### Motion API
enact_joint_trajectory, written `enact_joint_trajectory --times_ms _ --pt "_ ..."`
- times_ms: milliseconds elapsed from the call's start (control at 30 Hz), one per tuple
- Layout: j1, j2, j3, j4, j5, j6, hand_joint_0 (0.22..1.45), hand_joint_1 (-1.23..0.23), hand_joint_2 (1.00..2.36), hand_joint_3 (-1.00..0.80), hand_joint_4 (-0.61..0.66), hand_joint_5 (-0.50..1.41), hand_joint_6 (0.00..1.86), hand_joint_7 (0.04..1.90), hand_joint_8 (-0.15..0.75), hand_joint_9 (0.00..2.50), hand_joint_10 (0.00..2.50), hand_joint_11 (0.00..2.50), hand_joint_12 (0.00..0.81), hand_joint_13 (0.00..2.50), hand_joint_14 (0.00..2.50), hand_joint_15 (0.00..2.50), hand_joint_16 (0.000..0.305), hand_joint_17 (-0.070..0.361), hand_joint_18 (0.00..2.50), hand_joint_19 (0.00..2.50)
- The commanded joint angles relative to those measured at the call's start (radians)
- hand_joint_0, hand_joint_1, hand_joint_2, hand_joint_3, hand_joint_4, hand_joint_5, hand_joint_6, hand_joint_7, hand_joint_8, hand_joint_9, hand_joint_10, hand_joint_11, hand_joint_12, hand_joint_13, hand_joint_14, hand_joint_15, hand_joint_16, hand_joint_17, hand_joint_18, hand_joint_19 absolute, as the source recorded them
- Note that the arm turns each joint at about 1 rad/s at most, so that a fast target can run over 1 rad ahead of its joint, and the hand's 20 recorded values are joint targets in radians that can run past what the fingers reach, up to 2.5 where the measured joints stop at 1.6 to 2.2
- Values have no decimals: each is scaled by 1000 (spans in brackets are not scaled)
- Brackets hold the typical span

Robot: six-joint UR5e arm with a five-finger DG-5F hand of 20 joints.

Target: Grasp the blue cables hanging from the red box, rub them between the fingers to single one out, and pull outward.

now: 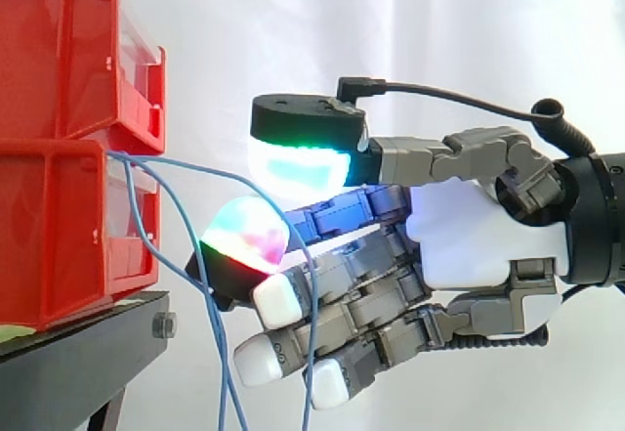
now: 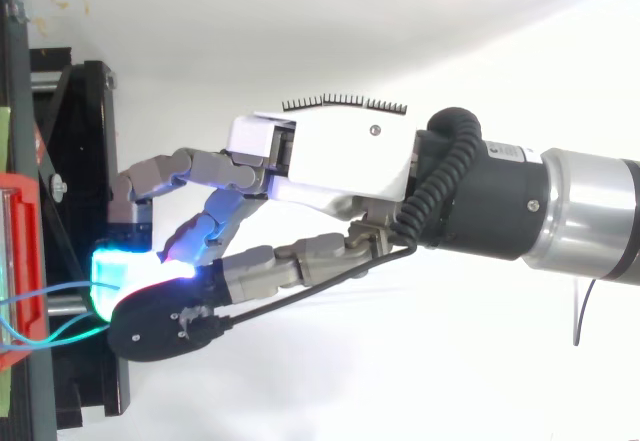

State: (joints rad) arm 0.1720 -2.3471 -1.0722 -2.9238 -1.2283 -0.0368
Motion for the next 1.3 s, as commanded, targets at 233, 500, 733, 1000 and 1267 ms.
enact_joint_trajectory --times_ms 233,500,733,1000,1267 --pt "1 0 1 0 0 0 580 -458 1008 -372 243 -74 584 1304 254 1004 9 344 334 823 10 286 40 89 734 484" --pt "0 0 12 -3 0 3 605 -504 1011 -333 248 -71 579 1314 258 1014 9 343 333 824 10 285 39 88 736 478" --pt "-2 9 46 -71 -5 -3 625 -582 1014 -248 268 -69 580 1294 268 1026 8 349 338 842 10 274 40 91 754 451" --pt "-2 32 46 -120 -5 -14 617 -643 1016 -102 249 -75 653 1226 290 1055 8 361 354 862 9 266 44 99 799 414" --pt "-6 43 46 -120 -5 -23 616 -675 1020 -69 245 -87 676 1186 267 992 9 367 338 824 10 269 42 95 777 420"
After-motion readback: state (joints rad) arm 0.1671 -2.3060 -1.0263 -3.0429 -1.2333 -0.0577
